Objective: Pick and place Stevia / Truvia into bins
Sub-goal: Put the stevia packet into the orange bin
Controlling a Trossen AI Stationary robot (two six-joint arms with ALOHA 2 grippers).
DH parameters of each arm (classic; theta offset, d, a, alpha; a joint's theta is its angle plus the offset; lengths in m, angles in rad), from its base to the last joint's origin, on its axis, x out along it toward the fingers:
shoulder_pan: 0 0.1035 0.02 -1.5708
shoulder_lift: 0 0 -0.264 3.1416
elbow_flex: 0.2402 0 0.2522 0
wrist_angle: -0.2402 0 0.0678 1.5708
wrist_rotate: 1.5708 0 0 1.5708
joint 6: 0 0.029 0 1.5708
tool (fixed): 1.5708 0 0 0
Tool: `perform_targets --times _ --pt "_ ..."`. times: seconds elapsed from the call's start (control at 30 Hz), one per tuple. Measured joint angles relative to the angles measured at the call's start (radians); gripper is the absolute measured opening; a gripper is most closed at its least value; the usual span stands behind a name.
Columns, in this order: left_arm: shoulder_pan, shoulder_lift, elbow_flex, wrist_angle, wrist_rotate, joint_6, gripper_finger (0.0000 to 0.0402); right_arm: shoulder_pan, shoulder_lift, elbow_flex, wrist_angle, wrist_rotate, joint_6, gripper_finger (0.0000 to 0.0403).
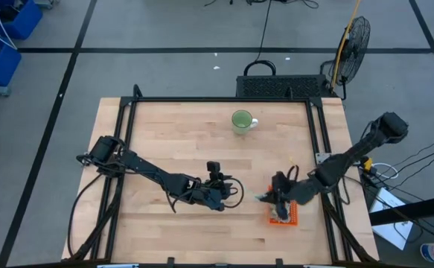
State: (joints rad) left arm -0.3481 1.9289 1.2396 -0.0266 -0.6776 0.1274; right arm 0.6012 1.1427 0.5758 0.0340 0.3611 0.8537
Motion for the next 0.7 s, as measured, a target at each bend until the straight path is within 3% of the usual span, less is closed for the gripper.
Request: perform_targets --times 0.3,0.5,0.7 --pt "0.000 0.000 0.000 0.001 0.027 -0.052 0.0143 0.191 0.004 0.000 -0.168 -0.002 0.153 0.0003" --pt "0.000 0.000 0.000 0.001 0.031 -0.058 0.0143 0.213 0.004 0.000 -0.229 0.001 0.130 0.0004" --pt "0.000 0.000 0.000 0.001 0.036 -0.058 0.0143 0.213 0.004 0.000 -0.332 -0.026 0.206 0.0007"
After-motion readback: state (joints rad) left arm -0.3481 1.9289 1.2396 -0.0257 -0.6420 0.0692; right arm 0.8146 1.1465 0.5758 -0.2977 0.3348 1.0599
